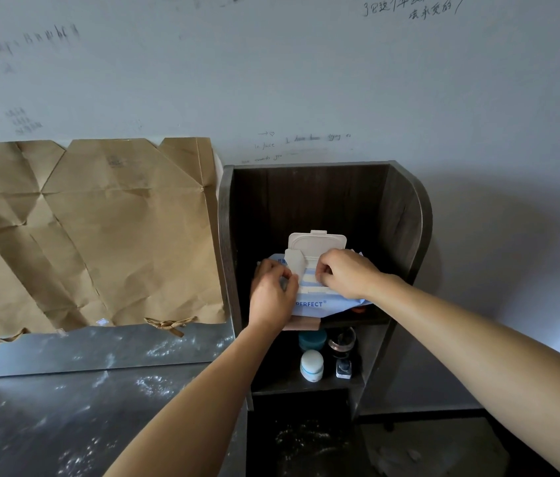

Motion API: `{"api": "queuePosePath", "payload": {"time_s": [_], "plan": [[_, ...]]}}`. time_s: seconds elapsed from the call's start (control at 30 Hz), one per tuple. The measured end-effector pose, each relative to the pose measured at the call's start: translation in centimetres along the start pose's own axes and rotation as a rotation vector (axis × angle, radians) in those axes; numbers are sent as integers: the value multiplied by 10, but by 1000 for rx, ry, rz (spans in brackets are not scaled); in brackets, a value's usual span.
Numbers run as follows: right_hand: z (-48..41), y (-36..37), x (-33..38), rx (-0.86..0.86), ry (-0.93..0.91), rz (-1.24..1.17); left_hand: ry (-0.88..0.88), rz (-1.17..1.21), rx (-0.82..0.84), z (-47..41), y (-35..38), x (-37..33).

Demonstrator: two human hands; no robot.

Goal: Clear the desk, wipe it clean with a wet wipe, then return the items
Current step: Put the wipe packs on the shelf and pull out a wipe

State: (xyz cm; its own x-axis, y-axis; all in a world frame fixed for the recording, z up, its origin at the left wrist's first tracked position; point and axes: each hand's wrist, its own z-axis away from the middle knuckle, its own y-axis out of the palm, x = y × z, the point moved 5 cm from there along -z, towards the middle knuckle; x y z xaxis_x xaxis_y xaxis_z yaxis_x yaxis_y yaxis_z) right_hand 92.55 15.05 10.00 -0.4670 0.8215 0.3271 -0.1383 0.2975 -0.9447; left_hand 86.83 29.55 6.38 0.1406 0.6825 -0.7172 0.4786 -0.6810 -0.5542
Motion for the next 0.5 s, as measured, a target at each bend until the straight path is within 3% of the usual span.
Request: {"api": "queuePosePath", "payload": {"time_s": [0.13, 0.3, 0.5], "plan": [[0, -1, 2, -93, -25, 42, 1, 1, -9, -1, 1, 0], [-2, 3, 6, -22, -78, 189, -8, 2, -12, 0, 1, 2], [-5, -2, 0, 10, -11, 39, -23, 8, 18, -3, 1, 3]]}}
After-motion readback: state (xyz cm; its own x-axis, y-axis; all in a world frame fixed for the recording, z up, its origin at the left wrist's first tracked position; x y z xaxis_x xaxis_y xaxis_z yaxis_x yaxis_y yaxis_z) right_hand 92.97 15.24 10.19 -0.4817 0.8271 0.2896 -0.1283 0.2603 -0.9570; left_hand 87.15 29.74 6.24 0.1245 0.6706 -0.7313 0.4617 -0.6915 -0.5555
